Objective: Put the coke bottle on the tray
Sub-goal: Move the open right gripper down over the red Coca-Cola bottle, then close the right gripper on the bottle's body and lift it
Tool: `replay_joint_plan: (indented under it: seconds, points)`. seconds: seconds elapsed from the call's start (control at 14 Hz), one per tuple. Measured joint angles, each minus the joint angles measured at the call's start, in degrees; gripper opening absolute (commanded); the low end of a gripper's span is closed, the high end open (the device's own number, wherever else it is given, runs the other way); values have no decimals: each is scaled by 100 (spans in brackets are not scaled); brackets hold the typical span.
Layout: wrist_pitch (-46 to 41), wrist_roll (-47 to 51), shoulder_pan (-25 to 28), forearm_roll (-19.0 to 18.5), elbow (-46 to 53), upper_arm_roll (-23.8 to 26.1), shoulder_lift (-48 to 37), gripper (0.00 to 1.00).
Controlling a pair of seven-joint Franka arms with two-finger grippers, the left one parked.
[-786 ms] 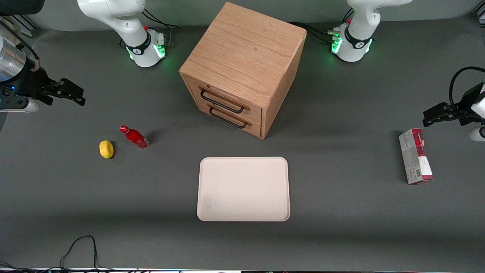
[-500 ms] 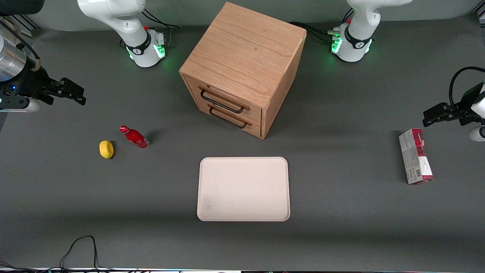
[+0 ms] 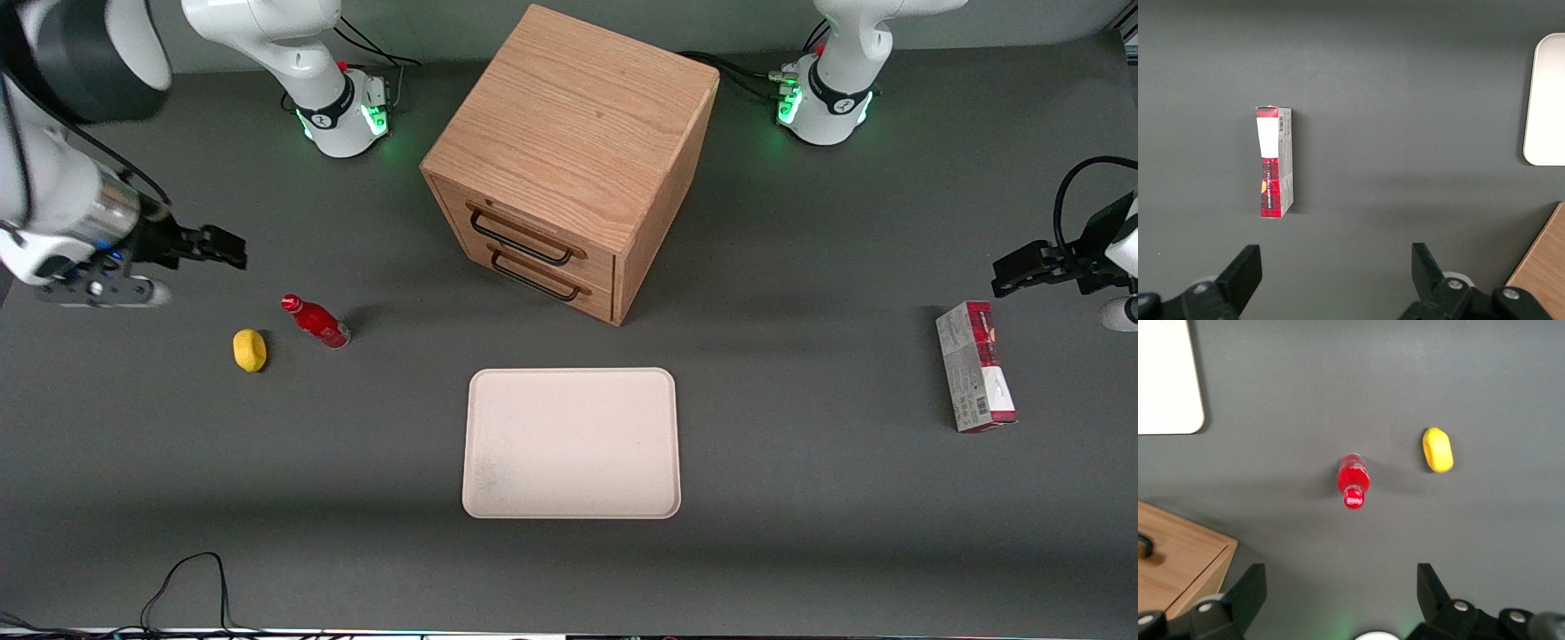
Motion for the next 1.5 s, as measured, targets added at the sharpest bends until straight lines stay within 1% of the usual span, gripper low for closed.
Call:
replay_joint_plan:
  seconds: [0.29,0.57,1.14,1.21,1.29,1.36,1.43,1.5]
  points:
    - [1712,-114,0,0,-1601,-1,-192,100]
    - [3147,-236,0,0,-2668,-5,-283,100]
    - [4372,-248,-6,0,-3400,-20,-186,100]
    - [4421,-249,-10,0,-3410,-23,-145,95]
    - [4467,-253,-15,0,-3410,-27,-106,57]
    - [4485,-254,-21,0,-3410,-33,-84,24]
    - [4488,-254,-34,0,-3410,-39,-76,0]
    - [4491,-254,-57,0,-3408,-43,-76,0]
